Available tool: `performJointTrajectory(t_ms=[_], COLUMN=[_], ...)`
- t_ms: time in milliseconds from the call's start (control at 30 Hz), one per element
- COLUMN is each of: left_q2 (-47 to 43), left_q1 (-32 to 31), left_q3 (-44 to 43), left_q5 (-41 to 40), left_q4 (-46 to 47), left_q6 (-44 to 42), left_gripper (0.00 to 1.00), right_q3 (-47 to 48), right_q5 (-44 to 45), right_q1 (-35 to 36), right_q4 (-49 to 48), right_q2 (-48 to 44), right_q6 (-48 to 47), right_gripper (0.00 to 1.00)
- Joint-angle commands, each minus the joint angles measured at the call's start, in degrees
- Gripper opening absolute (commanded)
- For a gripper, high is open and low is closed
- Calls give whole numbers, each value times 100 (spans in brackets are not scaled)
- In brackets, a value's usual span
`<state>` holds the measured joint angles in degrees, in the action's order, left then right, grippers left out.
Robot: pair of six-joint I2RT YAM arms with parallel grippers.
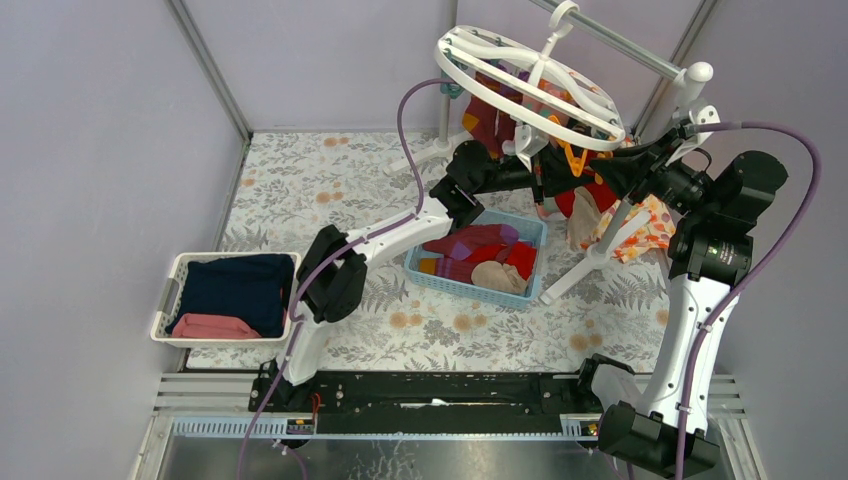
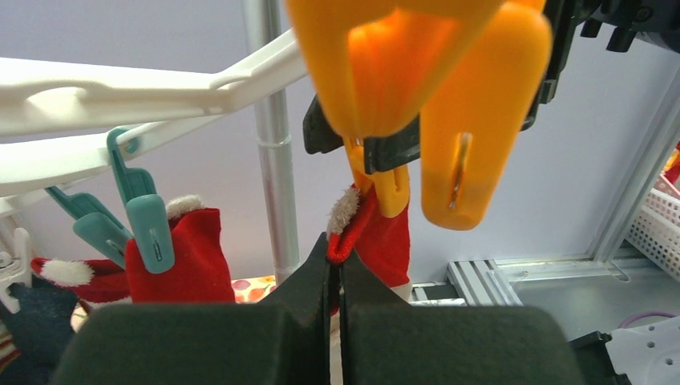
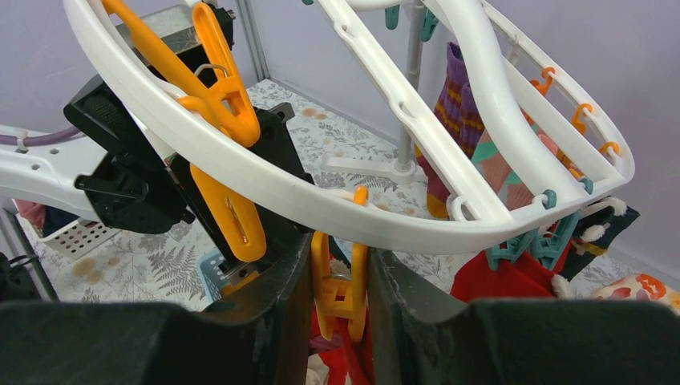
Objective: Clip the socks to the hanger
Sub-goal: Clamp the sock onto the hanger.
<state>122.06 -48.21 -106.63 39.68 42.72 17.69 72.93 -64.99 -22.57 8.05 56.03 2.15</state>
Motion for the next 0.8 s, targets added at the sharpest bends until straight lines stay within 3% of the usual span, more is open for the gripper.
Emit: performJointTrajectory(t_ms=[0,300,367,467,533,600,767], left_q2=[-394,-503,-492,-482,-481,-497,-571], left_q1=[-5,-5,-5,-5,-5,-5,4], left_q3=[107,230,230,237,275,327,521], left_q5=[144,174,171,181,180,160,96], left_q4=[338,515,526,529,535,527,463], left_q6=[306,485,498,522,525,520,481], left_gripper=[0,0,0,0,0,3,29], right_q3=[55,37,63,64,87,130,333], right_q5=[74,114,92,91,92,92,121], right_q1=[-20,-20,-15,-19,-20,-20,-20], right_q4=[24,106,182,210,227,259,499], right_q2=[-22,-31,-28,-44,-48,-59,-75], right_q6=[-168,-189,-368,-375,-359,-347,-447], right_gripper=[18,21,30,60,72,78,85])
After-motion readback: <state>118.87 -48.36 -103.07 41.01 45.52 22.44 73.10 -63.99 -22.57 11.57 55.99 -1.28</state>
